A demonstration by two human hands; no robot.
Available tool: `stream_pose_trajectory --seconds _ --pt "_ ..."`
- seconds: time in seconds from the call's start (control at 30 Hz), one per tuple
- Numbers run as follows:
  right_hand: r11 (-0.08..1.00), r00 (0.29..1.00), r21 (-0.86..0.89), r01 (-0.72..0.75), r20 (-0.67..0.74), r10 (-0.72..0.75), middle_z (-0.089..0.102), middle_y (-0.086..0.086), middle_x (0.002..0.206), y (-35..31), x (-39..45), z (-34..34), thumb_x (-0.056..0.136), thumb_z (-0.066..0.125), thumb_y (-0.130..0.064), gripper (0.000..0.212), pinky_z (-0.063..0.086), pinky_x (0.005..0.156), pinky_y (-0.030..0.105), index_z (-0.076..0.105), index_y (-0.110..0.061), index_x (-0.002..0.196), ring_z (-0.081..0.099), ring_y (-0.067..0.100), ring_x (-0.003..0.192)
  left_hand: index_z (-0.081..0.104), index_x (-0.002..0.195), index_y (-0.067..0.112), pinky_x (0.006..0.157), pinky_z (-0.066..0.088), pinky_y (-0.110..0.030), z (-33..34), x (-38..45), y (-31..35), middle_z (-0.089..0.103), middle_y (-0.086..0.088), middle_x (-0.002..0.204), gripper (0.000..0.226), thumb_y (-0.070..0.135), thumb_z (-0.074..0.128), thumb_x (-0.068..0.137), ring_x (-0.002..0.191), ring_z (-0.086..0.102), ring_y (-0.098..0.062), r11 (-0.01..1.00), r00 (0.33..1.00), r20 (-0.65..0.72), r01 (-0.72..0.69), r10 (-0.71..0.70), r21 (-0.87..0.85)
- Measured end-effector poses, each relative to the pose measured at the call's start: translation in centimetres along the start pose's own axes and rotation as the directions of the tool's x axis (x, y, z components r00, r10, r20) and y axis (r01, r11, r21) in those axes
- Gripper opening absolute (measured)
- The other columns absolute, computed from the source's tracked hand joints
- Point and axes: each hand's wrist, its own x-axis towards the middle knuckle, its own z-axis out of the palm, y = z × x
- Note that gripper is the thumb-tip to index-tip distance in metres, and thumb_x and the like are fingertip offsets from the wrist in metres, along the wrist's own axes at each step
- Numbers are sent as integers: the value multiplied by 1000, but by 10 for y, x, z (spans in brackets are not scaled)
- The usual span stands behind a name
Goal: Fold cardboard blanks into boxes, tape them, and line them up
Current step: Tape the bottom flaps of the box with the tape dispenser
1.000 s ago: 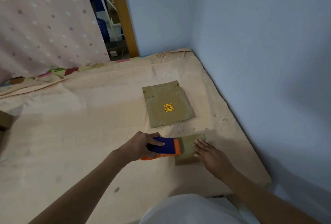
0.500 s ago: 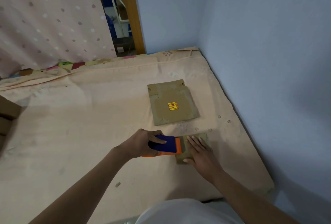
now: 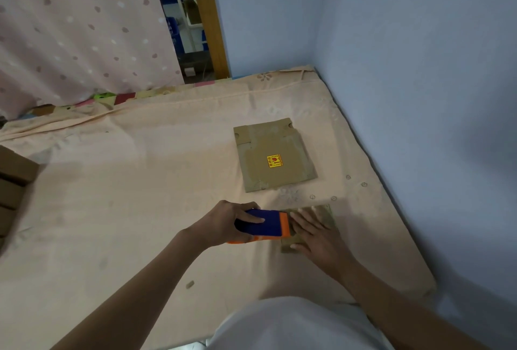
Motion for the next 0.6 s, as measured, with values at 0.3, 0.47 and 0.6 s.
stream_pose_trajectory --seconds 0.3,0.47,0.6 --pt "993 998 112 34 -58 -28 58 0 141 -1 -2 -6 106 13 -52 68 -2 123 27 59 -12 137 42 15 139 65 130 26 88 44 -4 0 2 -5 56 11 139 48 26 78 84 113 60 -7 999 1000 12 -6 7 -39" --pt "992 986 110 68 -161 -49 53 6 146 0 -4 7 107 21 -50 65 0 124 27 54 -7 141 31 16 143 66 128 26 84 44 -1 4 -3 -9 57 12 138 48 22 80 83 109 61 -5 996 1000 8 1 0 -85" --pt "990 986 116 77 -155 -59 49 6 150 7 -1 15 105 28 -53 63 4 125 27 45 -9 147 31 15 146 65 129 27 86 52 -11 0 -3 -11 57 15 136 50 22 81 82 114 58 -2 990 1000 17 -24 26 -140"
